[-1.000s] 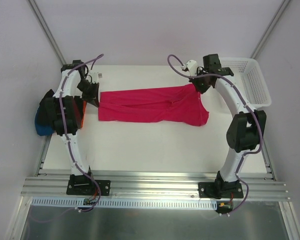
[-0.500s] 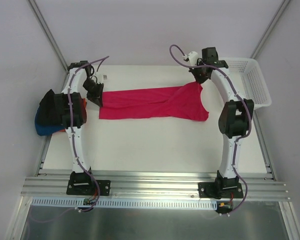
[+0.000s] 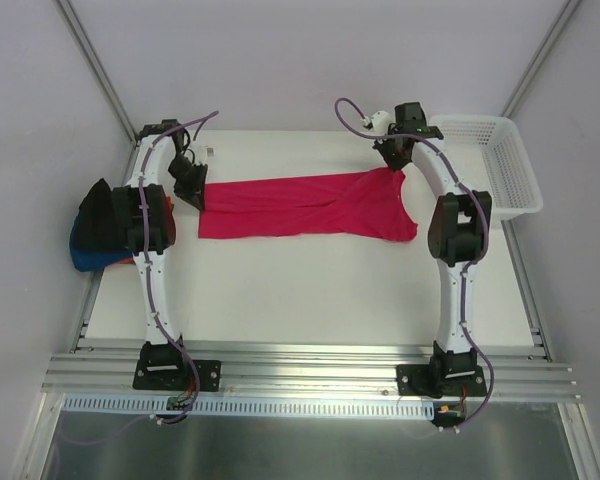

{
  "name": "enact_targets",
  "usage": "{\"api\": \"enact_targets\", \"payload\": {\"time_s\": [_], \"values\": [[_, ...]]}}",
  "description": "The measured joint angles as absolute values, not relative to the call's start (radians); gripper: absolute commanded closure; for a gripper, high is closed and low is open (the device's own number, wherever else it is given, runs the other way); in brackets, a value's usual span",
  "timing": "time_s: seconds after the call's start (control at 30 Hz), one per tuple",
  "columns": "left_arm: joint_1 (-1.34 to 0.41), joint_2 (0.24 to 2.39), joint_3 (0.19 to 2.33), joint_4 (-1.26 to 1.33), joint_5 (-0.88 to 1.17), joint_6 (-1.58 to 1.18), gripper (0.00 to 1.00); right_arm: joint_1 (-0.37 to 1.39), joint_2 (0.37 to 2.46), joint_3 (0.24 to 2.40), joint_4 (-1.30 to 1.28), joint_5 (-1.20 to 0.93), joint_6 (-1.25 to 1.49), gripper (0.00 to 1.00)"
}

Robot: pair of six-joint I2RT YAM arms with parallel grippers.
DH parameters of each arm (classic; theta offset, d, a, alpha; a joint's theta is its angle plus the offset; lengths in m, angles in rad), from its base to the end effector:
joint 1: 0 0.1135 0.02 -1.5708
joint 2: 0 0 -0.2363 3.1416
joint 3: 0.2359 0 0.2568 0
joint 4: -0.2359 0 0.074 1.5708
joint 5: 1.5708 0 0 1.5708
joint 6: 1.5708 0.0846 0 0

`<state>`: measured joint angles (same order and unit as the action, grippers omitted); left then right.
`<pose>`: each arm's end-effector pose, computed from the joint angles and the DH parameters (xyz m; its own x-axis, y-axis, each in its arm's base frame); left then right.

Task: Fold and stack the t-shirts
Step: Fold the other side of the tshirt into a rectangle

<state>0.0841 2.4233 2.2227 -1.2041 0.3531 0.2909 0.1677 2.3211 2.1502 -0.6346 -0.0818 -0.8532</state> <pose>0.4807 0.0112 0.1268 -0.9477 0.1902 -0.2562 0.2610 0.9241 -0.2793 0.5382 0.0981 0.1889 -0.3002 -0.8124 -0.4999 -0.6818 0.5493 -0.4832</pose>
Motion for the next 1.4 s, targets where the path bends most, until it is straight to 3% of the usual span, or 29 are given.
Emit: {"api": "enact_targets", "payload": {"time_s": [0.53,0.57,0.63,0.67,0.73,0.8,0.83,1.03,1.2,1.3,1.4], "values": [[0.084,2.480,2.291,-1.155,0.274,0.249,1.00,0.169,2.407,2.203,-0.567,-0.009,-0.838,0.99],[0.084,2.487,2.297,-1.152,0.270,0.248,0.96,0.170,2.409,2.203,-0.563,-0.002,-0.838,0.96],[0.080,2.502,2.310,-1.146,0.255,0.250,0.60,0.173,2.414,2.205,-0.553,0.014,-0.833,0.72],[0.078,2.512,2.315,-1.140,0.241,0.248,0.36,0.175,2.415,2.205,-0.545,0.026,-0.832,0.55],[0.076,2.518,2.317,-1.133,0.222,0.238,0.17,0.178,2.416,2.206,-0.538,0.052,-0.829,0.42],[0.070,2.511,2.317,-1.137,0.212,0.228,0.13,0.180,2.413,2.204,-0.529,0.075,-0.829,0.32],[0.067,2.506,2.317,-1.132,0.204,0.227,0.01,0.182,2.407,2.196,-0.523,0.083,-0.825,0.29],[0.057,2.390,2.268,-1.122,0.202,0.223,0.01,0.189,2.261,2.092,-0.548,0.084,-0.763,0.23],[0.046,2.222,2.267,-1.103,0.312,0.189,0.01,0.200,2.046,1.994,-0.600,-0.089,-0.595,0.20],[0.029,2.174,2.271,-1.085,0.402,0.159,0.17,0.207,1.949,1.914,-0.598,-0.236,-0.433,0.17],[-0.003,2.207,2.279,-1.072,0.439,0.149,0.21,0.210,1.947,1.867,-0.597,-0.364,-0.291,0.17]]}}
